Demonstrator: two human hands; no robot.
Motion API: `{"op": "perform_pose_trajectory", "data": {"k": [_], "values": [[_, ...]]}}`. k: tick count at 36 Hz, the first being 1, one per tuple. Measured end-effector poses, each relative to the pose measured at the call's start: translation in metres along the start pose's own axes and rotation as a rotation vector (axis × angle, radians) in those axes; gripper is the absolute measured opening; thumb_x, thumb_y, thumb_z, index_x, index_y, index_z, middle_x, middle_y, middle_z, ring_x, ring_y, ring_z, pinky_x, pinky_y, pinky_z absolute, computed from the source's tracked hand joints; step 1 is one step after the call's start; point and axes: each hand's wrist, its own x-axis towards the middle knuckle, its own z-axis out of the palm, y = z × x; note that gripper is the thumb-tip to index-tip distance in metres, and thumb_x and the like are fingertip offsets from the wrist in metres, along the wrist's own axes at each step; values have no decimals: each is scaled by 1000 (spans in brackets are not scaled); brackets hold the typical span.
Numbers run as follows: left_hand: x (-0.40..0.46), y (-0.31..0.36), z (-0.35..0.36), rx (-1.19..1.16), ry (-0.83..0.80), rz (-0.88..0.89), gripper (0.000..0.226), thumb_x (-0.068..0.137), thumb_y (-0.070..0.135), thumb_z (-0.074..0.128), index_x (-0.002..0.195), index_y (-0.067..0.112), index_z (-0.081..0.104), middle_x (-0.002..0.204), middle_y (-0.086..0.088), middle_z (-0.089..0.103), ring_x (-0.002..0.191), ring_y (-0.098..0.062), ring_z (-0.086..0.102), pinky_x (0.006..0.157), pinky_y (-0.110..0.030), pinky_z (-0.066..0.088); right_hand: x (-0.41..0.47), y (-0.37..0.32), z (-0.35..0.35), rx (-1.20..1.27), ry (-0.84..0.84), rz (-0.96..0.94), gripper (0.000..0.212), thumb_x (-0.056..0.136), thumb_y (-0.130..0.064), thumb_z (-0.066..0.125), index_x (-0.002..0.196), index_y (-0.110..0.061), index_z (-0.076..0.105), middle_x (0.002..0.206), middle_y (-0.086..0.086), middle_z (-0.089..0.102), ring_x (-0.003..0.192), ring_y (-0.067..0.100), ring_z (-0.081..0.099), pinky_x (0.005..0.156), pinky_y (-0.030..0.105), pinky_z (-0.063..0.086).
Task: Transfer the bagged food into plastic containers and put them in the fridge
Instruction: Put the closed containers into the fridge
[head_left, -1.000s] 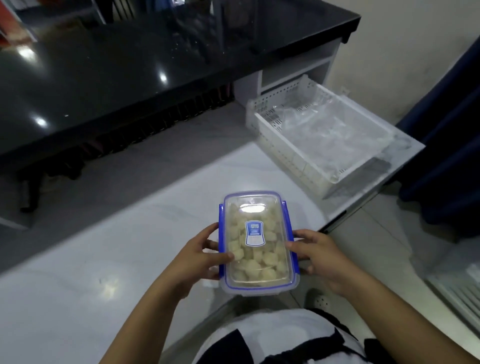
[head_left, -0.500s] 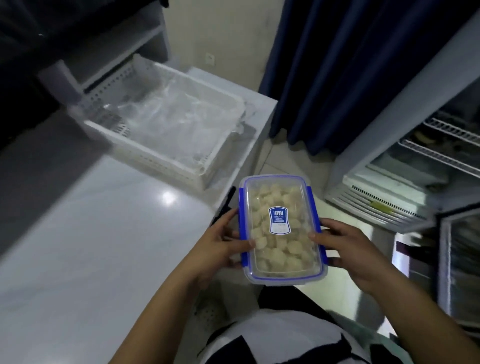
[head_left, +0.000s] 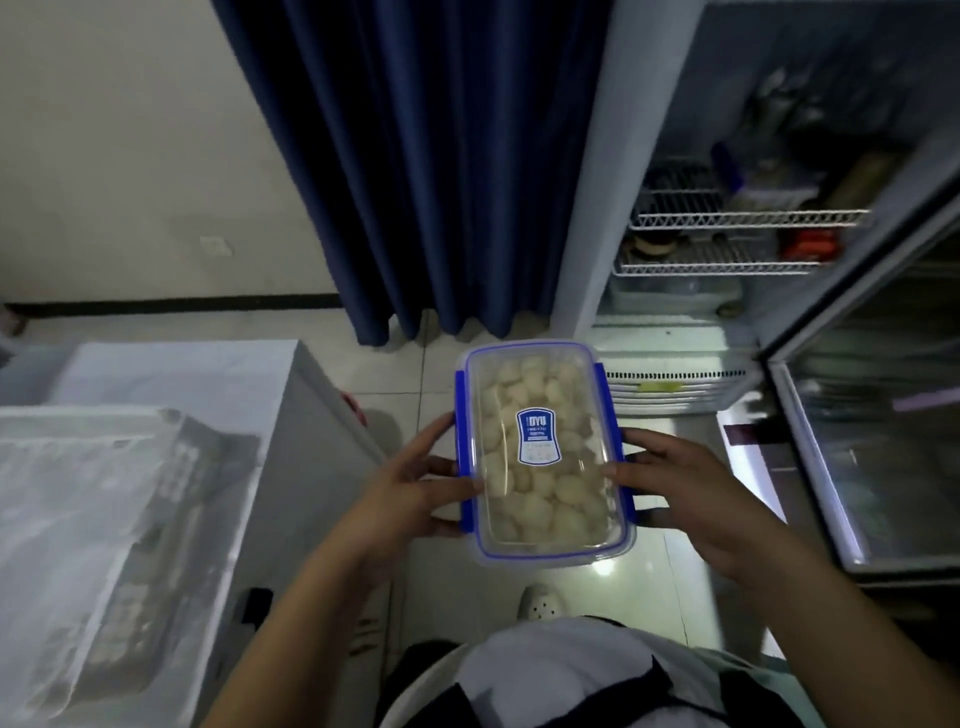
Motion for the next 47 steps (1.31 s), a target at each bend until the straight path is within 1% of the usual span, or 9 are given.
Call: {"op": "perform_pose_trajectory", "data": {"k": [5,12,22,28,31,33,38,43,47], "values": [[57,31,29,34,-84,-10,77,58,28,90,121,60,60,114,-13,71,103,-28,73,76,-45,62,25,-14,-49,71,52,6,31,81,-20,77,109,-33,76,94,8,77,80,19,74,66,31,58],[136,74,58,95,-229,-63,74,63,25,91,122,58,61,112,-13,73,103,-29,73,77,-46,62,55,-34,-93,167,161,7,45,64,-36,83,108,-33,76,93,8,77,78,17,73,63,30,57],[247,134,100,213,-420,-102,70,83,8,78,137,46,53,108,-15,73,99,-26,74,72,-38,61,96,-74,-121,192,469,4,47,69,-13,87,112,-27,74,102,15,73,91,29,74,66,30,57],[300,157,121,231,-488,-121,64,82,7,80,122,53,59,110,-14,71,94,-23,76,66,-34,61,118,-95,-138,227,593,18,43,77,3,77,114,-19,74,98,16,75,84,27,74,66,36,59],[321,166,132,231,-473,-124,67,82,6,80,128,50,57,108,-13,72,92,-21,76,65,-33,61,134,-105,-147,247,644,30,47,78,7,75,118,-17,72,99,18,72,87,29,71,81,48,58],[331,171,140,231,-446,-112,66,82,7,80,129,47,57,110,-12,73,90,-19,76,64,-32,60,145,-111,-156,261,653,41,46,79,8,74,119,-16,71,98,17,72,88,29,69,84,47,56],[358,181,163,168,-360,-89,63,84,4,78,132,39,57,110,-10,72,80,-13,75,59,-26,57,178,-128,-190,254,632,42,34,78,3,75,104,-20,76,91,12,76,75,22,73,56,29,54],[388,187,192,133,-267,-27,70,83,0,78,134,41,53,117,-2,68,88,-12,75,62,-24,58,232,-146,-238,203,559,66,38,80,0,74,77,-37,79,71,-3,75,61,13,72,46,22,50],[411,192,223,112,-165,16,65,84,-3,74,123,47,57,119,4,67,103,-14,70,71,-26,59,275,-164,-279,170,501,89,30,80,-5,76,101,-26,70,75,-3,76,61,15,73,55,28,53]]}}
